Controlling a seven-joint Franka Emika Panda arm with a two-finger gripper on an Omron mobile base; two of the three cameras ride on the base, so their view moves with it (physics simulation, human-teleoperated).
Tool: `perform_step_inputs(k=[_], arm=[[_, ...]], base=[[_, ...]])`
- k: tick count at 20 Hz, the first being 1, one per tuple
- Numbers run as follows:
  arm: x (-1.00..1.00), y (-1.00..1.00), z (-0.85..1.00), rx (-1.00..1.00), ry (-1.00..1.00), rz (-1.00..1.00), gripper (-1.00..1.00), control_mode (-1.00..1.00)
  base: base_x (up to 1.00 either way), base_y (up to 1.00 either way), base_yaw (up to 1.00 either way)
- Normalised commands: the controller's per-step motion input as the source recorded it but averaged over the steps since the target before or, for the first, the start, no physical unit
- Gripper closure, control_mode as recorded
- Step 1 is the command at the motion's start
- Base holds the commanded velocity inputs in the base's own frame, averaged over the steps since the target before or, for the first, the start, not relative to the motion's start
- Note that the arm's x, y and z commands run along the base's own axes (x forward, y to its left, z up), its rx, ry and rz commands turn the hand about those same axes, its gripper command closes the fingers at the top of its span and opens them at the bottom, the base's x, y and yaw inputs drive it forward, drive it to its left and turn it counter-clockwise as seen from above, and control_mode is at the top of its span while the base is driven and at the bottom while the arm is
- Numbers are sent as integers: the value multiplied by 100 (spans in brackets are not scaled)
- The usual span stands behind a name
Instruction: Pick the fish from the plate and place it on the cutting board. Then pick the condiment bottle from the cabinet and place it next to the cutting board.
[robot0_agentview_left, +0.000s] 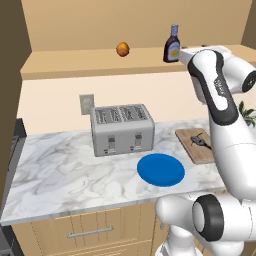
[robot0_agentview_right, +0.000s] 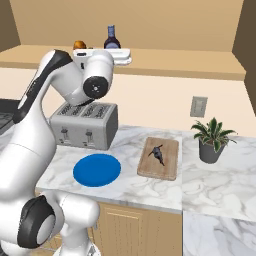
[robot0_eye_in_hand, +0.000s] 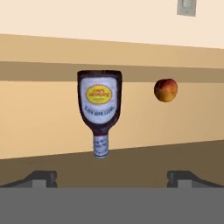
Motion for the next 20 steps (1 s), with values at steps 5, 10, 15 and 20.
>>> perform_step_inputs(k=[5,10,15,20], arm=[[21,0,0,0,0,0,-100,-100],[24,0,1,0,0,0,-100,-100],[12,0,5,0,0,0,-100,-100],[8,0,9,0,0,0,-100,-100]], base=[[0,0,0],[0,0,0],[0,0,0],[0,0,0]])
